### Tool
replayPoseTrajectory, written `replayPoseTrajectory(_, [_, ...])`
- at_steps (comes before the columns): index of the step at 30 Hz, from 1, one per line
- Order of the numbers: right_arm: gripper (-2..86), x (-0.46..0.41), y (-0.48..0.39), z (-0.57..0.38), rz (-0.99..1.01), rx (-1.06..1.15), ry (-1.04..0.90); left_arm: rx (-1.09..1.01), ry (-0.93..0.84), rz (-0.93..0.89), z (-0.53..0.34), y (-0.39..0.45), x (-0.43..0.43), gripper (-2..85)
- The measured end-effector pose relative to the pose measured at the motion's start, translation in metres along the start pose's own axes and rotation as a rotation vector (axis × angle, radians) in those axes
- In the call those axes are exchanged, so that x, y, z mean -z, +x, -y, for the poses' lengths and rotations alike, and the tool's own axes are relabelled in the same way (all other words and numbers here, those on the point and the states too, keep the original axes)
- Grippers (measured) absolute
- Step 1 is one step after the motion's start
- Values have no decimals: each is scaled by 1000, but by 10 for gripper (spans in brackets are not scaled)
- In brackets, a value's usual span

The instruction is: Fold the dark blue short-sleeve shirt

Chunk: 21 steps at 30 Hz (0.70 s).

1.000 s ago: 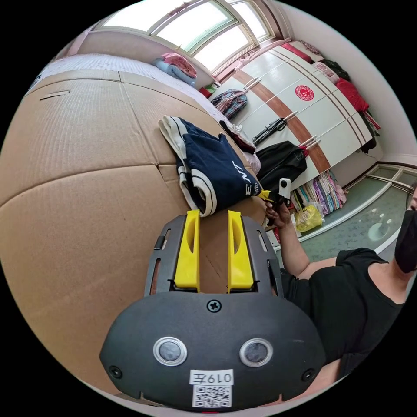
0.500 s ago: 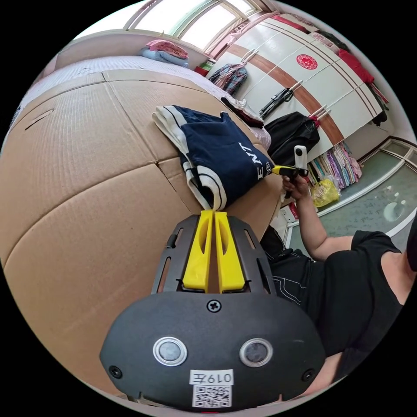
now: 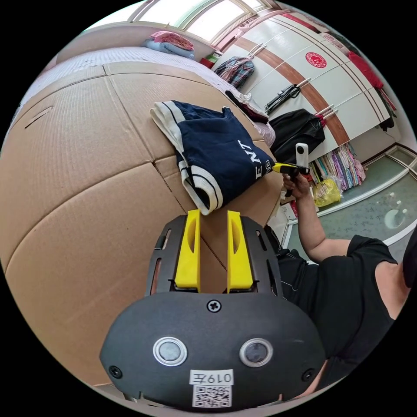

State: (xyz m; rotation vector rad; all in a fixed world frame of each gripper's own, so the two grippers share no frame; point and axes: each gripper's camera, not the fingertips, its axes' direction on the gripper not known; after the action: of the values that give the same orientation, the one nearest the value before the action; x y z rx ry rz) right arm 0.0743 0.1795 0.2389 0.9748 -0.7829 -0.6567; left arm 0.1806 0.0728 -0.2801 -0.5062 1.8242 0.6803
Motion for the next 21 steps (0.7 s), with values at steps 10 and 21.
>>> replayPoseTrajectory(10, [10, -5, -20, 15, -86, 71, -100, -27, -47, 57, 7, 12, -12, 14])
replayPoseTrajectory(21, [17, -2, -16, 1, -54, 44, -60, -49, -81, 91, -10, 10, -53, 9])
